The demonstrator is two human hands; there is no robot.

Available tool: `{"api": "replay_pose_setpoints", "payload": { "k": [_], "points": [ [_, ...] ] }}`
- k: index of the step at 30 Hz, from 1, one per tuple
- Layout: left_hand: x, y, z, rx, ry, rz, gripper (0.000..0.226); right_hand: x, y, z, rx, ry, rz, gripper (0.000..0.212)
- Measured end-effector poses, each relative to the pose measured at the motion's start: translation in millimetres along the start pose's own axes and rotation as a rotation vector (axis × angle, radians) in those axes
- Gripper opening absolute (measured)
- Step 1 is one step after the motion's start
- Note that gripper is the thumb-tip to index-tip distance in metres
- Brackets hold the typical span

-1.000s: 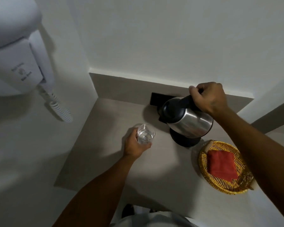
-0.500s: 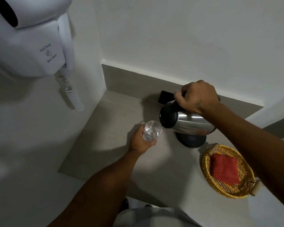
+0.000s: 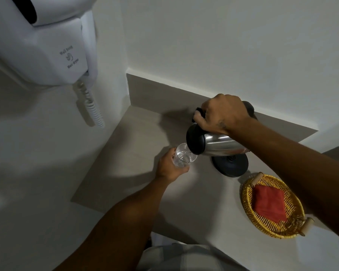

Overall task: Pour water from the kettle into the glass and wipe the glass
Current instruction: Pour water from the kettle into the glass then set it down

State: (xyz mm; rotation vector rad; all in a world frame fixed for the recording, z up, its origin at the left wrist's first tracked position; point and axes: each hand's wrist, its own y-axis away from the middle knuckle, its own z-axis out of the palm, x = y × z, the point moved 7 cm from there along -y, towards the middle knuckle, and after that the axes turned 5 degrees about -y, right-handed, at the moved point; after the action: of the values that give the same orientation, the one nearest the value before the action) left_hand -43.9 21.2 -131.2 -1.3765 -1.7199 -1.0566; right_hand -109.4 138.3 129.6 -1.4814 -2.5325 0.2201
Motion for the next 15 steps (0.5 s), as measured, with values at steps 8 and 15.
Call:
{"api": "replay_pose_setpoints", "payload": {
  "k": [8,15],
  "points": [
    [3.5,0.8,-1.1,-0.003,-0.014,0.005,0.075,-2.4,-7.0,-5.4,-0.028,0.054,-0.037,0.046],
    [6.1,1.5,-2.6,0.003,-0.017,0.006,0.072,0.7,-9.7,-15.6,-0.024,0.081,-0.035,0.045]
  ]
}}
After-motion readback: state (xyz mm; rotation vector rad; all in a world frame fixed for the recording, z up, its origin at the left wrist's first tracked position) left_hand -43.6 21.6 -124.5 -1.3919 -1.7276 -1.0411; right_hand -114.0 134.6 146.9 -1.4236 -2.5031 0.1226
